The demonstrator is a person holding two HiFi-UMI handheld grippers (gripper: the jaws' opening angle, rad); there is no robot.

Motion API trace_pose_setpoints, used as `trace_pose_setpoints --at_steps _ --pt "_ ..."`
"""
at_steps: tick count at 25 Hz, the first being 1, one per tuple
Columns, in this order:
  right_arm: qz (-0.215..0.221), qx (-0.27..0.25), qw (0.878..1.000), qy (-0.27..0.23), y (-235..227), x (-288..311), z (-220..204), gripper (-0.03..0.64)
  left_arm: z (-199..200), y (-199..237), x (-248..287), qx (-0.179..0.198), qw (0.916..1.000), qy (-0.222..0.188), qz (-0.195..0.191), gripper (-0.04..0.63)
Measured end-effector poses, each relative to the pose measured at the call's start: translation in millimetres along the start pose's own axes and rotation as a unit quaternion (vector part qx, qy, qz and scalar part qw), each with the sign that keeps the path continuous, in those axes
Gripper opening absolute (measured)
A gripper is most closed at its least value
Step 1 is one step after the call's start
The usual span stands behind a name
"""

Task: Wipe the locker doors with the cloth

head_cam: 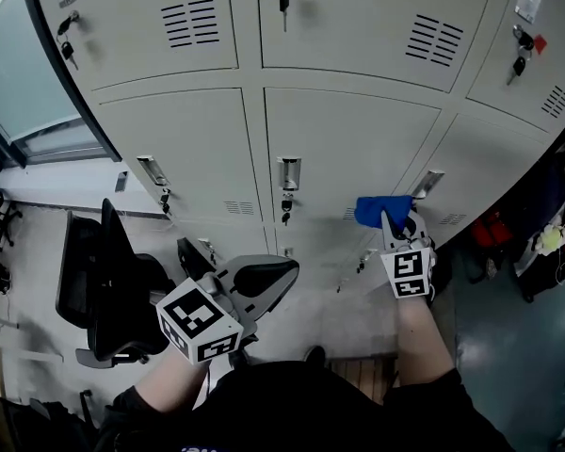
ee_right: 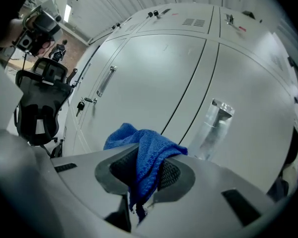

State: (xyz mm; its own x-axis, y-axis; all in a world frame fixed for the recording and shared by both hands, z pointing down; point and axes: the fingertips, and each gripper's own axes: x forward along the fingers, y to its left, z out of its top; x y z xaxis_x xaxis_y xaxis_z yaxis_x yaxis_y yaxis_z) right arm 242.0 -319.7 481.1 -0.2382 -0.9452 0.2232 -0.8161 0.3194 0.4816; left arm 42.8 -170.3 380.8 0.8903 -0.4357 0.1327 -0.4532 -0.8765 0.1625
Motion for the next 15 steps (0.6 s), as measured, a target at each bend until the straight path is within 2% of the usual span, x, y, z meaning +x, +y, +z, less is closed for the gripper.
trace_pose_setpoints --at_steps 3,5,10,15 --pt "0.003 0.005 1.0 -0.006 3 -5 3 0.064 -1 -1 0 0.001 1.0 0.002 -0.003 0.008" --pt "0.023 0.0 0.999 -0.025 20 -7 14 0.064 -2 2 -4 0.002 1.0 0.006 0.0 0.008" --pt "0.104 -0.036 0.992 -0.059 94 7 40 0.064 -3 14 -22 0.0 0.9998 0.005 0.02 0.008" --pt "0.154 -0.026 0.985 -0.066 156 36 48 0.064 -4 24 -40 -0.002 0.9992 0.004 0.039 0.008"
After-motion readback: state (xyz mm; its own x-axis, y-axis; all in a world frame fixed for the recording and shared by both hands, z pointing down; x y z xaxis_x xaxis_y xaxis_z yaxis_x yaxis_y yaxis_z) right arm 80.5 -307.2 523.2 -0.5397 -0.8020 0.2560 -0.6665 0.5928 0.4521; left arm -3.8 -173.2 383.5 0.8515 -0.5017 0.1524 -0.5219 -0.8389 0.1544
